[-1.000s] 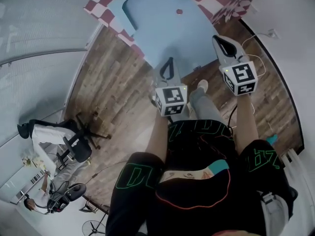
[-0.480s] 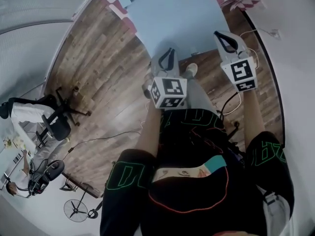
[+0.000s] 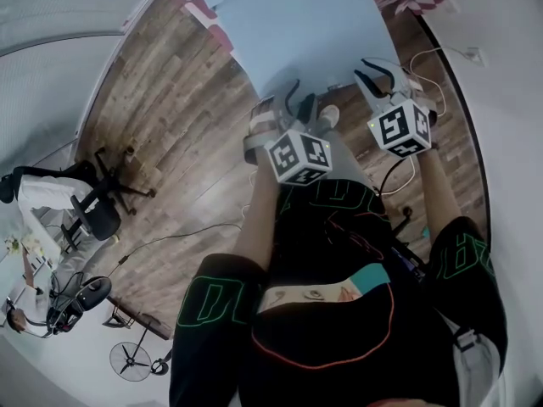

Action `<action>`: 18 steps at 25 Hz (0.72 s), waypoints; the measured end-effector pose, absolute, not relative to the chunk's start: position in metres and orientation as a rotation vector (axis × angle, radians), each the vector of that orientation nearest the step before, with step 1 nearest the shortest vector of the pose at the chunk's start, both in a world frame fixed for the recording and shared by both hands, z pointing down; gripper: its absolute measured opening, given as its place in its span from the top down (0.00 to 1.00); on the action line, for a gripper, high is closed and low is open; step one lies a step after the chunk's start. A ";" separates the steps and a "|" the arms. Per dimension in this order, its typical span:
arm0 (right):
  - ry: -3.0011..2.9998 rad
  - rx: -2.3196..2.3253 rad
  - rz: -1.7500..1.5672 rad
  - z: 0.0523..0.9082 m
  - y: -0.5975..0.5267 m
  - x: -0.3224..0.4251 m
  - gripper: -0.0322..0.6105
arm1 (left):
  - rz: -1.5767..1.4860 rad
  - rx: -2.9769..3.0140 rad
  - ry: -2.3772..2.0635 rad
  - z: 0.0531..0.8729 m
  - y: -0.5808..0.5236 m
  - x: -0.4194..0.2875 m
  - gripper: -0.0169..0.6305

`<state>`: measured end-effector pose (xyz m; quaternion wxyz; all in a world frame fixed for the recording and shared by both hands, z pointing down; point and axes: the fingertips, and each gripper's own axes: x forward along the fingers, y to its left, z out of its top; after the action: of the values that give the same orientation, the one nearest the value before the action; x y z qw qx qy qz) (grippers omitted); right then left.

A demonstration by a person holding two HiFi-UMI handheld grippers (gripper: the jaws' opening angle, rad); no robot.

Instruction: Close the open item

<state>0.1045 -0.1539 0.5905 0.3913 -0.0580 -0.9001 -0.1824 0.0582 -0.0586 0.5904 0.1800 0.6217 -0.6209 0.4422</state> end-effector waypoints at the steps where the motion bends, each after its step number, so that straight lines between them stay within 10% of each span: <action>1: -2.274 -0.184 -0.489 0.593 -0.150 0.105 0.77 | 1.266 1.762 -1.742 0.592 -0.059 0.060 0.66; 18: -1.990 -0.381 -1.007 0.633 -0.127 0.113 0.63 | 1.655 1.666 -1.665 0.619 -0.049 0.053 0.55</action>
<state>0.1126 -0.1274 0.6332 0.4256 -0.1525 -0.7958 -0.4028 0.0533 -0.0486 0.6189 0.1310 0.5737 -0.5735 0.5700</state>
